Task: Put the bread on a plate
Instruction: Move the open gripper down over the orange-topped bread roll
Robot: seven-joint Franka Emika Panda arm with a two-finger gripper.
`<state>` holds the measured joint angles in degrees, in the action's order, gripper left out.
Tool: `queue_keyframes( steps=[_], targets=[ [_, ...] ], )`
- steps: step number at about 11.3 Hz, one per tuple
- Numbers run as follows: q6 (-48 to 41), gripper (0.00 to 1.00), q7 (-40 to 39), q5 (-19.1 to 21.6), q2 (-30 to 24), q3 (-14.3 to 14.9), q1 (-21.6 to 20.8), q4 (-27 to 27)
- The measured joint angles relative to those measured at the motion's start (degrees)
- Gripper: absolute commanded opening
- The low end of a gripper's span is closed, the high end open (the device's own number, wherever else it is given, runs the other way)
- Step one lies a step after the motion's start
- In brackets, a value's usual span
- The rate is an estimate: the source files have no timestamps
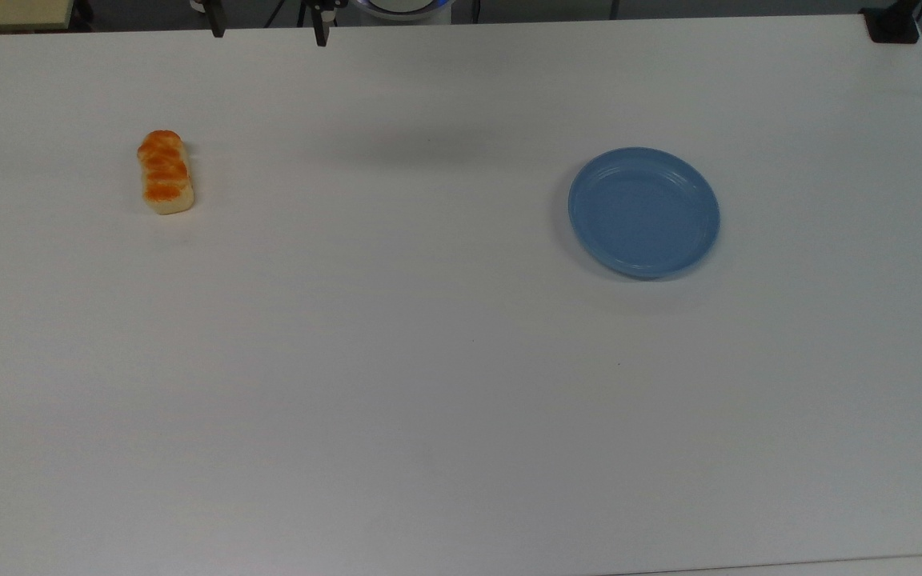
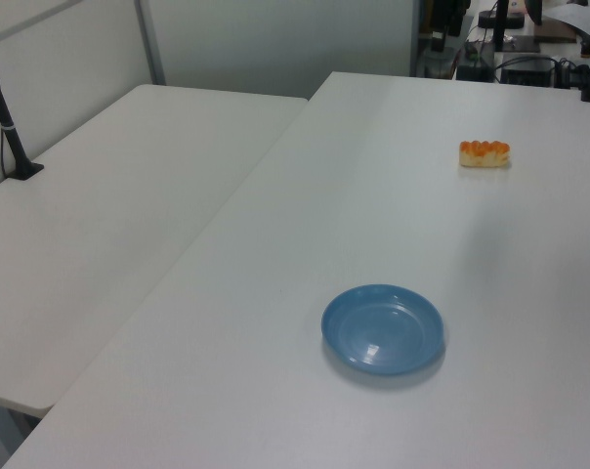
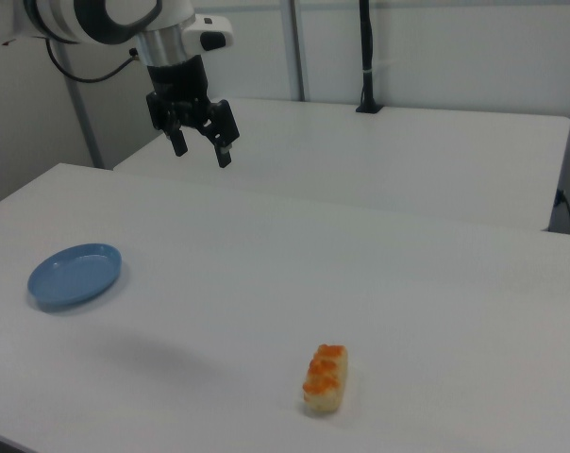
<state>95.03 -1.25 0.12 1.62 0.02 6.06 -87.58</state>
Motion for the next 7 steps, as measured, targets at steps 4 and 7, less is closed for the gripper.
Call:
queue_keyframes(
  steps=[4, 7],
  targets=[
    [0.0, 1.0, 0.0, 0.0, 0.0, 0.0, 0.0, -0.1],
    [0.0, 0.97, -0.4, 0.0, 0.1, -0.1, -0.2, -0.1]
  ],
)
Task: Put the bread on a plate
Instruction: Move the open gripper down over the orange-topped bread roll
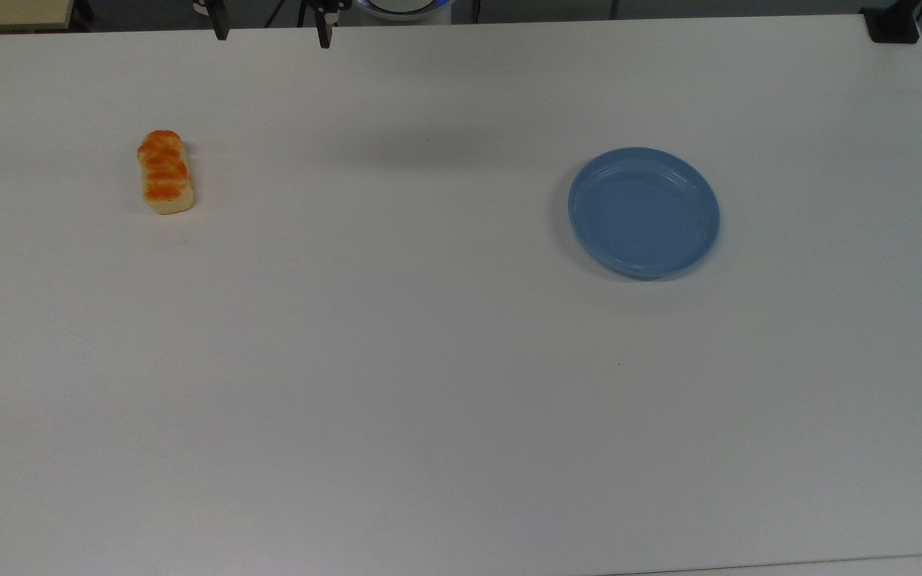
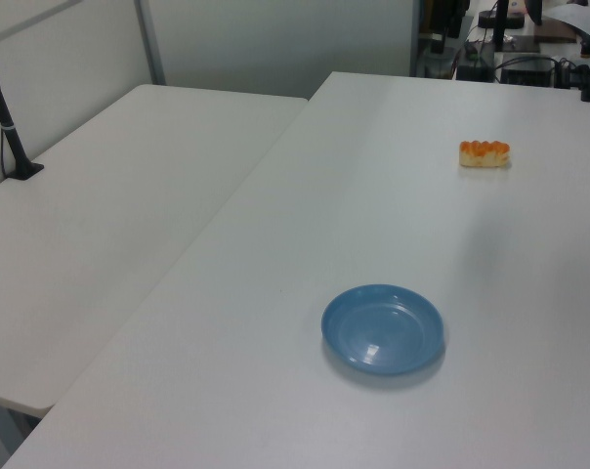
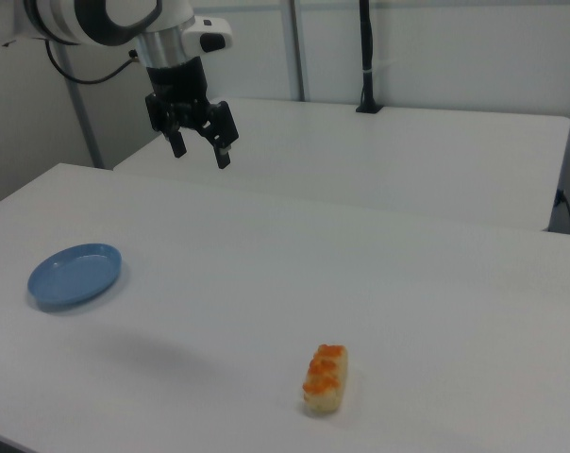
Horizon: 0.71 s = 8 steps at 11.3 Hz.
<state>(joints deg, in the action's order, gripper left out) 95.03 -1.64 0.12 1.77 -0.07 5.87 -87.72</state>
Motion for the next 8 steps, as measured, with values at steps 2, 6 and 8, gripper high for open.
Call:
queue_keyframes(
  steps=[2, 6, 8],
  targets=[
    [-0.7, 1.0, -0.4, 0.0, 0.2, -0.1, -0.4, -0.3],
    [-1.5, 1.0, -3.2, -1.3, 0.4, 0.4, 2.3, -2.7],
    [3.0, 1.0, -11.5, -1.7, 0.4, 0.6, 6.3, -7.1]
  ],
)
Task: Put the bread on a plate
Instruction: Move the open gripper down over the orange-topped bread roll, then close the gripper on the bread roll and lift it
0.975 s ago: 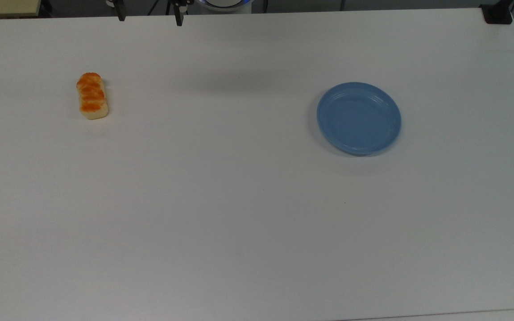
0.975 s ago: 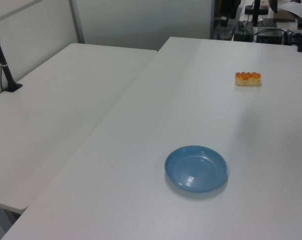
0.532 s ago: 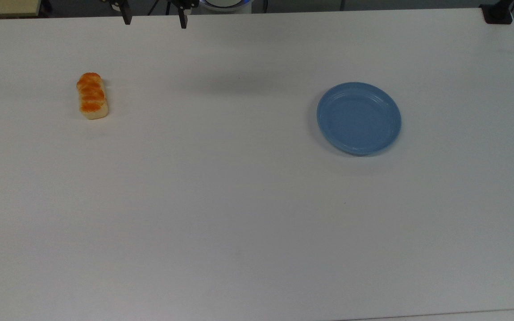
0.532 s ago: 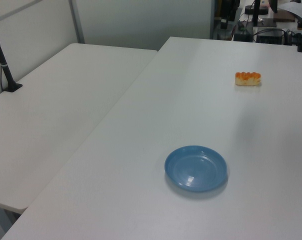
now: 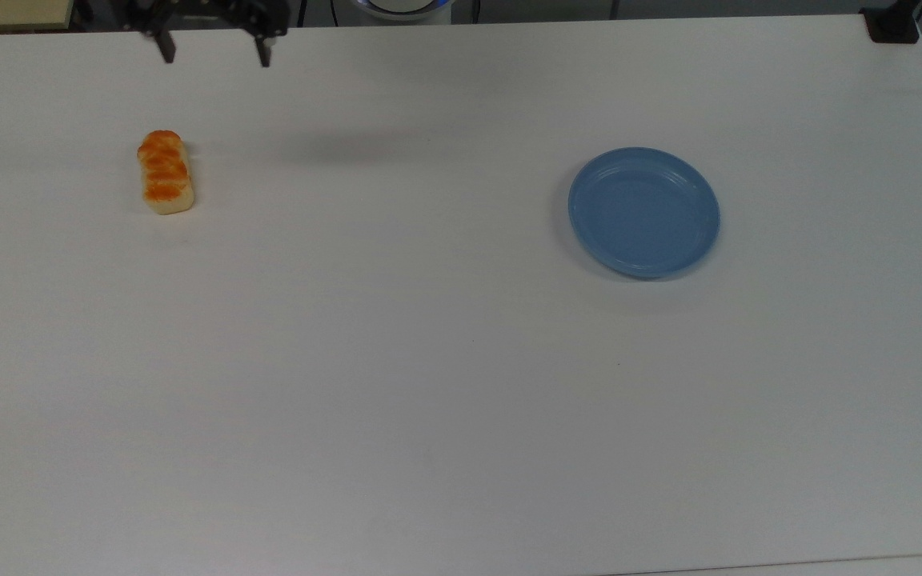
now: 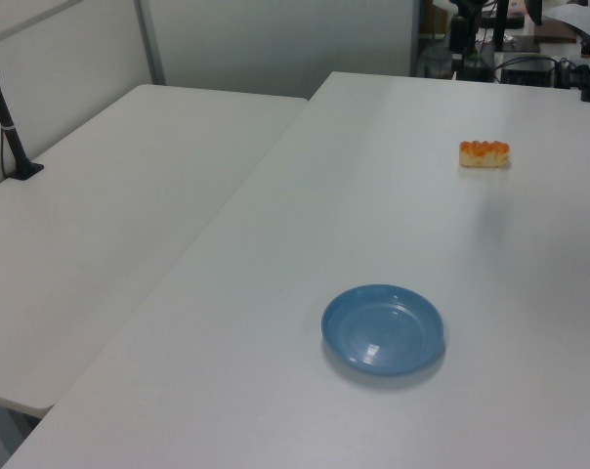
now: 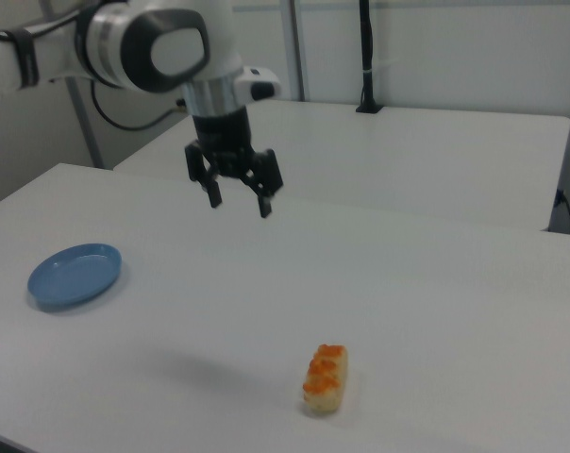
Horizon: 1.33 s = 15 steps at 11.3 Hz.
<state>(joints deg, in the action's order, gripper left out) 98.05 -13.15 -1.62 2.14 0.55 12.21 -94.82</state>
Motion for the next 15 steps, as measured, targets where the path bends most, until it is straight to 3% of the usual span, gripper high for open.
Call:
queue_keyframes(
  steps=[5, 10, 15],
  targets=[
    [24.8, 1.0, -10.5, -1.6, 0.1, 0.2, 6.8, -18.4],
    [30.6, 1.0, -12.6, -3.8, 0.4, 0.2, 9.5, -24.3],
    [39.2, 1.0, -12.7, -5.0, 5.4, 0.8, 11.8, -27.1]
  ],
)
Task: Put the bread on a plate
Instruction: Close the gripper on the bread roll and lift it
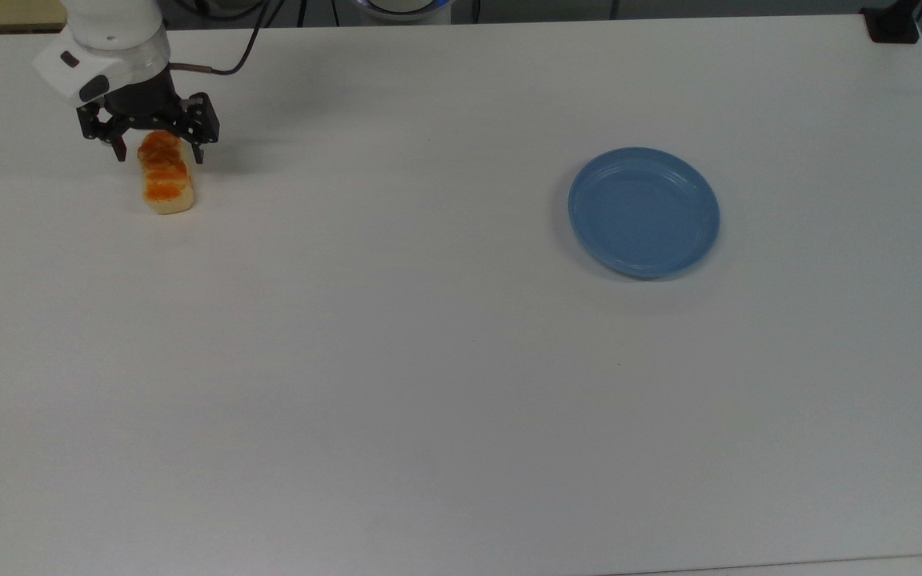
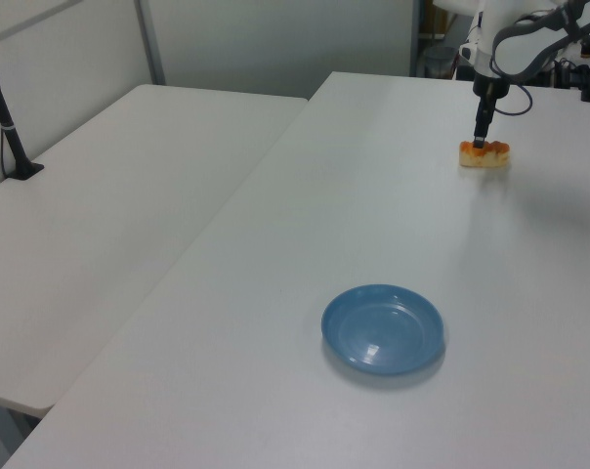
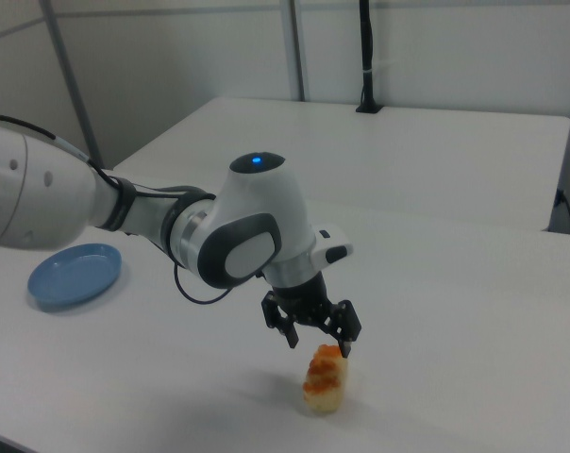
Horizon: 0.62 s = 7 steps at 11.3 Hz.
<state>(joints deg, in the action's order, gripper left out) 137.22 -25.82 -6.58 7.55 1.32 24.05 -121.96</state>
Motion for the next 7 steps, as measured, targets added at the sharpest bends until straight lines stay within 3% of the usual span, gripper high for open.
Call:
queue_keyframes(
  steps=[3, 4, 7],
  targets=[
    [5.1, 1.0, 0.0, 0.0, 2.6, 1.1, 0.8, -1.0],
    [5.9, 0.96, -0.1, 0.0, 3.3, 1.3, 0.9, -1.2],
    [6.4, 0.65, -0.1, 0.0, 4.7, 1.4, 1.0, -1.2]
  ],
)
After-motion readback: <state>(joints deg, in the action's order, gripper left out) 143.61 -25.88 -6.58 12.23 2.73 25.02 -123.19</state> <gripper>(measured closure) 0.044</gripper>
